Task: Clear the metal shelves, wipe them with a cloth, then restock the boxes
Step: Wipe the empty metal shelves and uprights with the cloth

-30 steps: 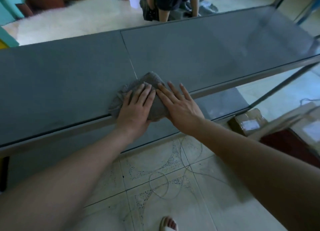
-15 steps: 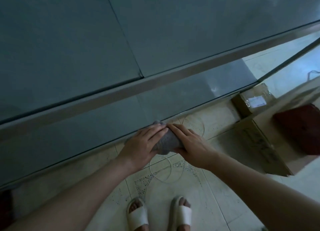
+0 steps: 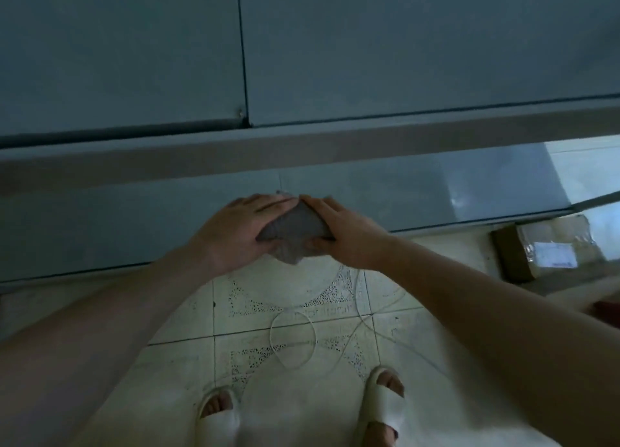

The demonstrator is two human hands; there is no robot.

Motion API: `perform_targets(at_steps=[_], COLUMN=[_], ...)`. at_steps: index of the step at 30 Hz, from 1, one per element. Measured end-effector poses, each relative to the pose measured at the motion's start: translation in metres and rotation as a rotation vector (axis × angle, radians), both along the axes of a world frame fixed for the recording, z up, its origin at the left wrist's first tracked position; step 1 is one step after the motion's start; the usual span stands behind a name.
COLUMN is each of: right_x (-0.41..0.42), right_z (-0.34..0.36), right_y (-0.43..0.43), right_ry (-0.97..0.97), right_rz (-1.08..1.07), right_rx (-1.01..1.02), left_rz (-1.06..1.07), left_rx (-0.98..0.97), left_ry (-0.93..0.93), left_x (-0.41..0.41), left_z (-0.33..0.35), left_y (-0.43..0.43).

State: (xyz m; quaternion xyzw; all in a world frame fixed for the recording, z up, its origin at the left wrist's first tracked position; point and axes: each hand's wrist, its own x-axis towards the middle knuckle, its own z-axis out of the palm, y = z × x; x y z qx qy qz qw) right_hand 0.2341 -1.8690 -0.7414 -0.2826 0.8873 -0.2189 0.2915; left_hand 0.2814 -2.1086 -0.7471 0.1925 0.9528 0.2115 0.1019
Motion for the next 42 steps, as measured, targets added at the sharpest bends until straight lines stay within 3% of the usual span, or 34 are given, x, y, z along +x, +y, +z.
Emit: perform_targets(at_steps=[3,5,9,13,17,20,34,42], right_x=[-0.035,-0.047,-0.056,-0.068,-0.056,-0.052,-0.097,-0.206], right_z=[-0.052,-0.101,-0.185,-0.215,-0.256,-0.27,-0.277,-0.28], right_y=[0.015,0.029,0.032,-0.009,-0.036,-0.034,-0.03,-0.069], right_ry=[0.1,0.163,0.303,0.406,0.435,0.459,0.636,0.632], right_rz=[0.035,0.084,0.086,0.049,0.167,0.183,0.3,0.265], right_rx=[0.041,0.192,0.27,0.157,0.295,0.329,0.281,0.281], left_rz=[-0.019,0.04,0.298,0.493,0.643,0.663,0.671,0.679], left_rx=[-0.159,-0.257,-0.236,-0.208,-0.115,-0.163,-0.17,-0.184], left_ry=[0.108,0.049,-0.098,-0.083,-0.008,0.03,0.08,0.087], left_x=[-0.031,-0.036,-0.036,-0.045,-0.055,-0.053,-0.049,-0.054], left_z=[-0.042,-0.083,-0.173,-0.228,-0.27,-0.3,-0.302,-0.303], left_y=[0.005,0.005,-0.007,-0.014,-0.006,-0.002,-0.001,0.002])
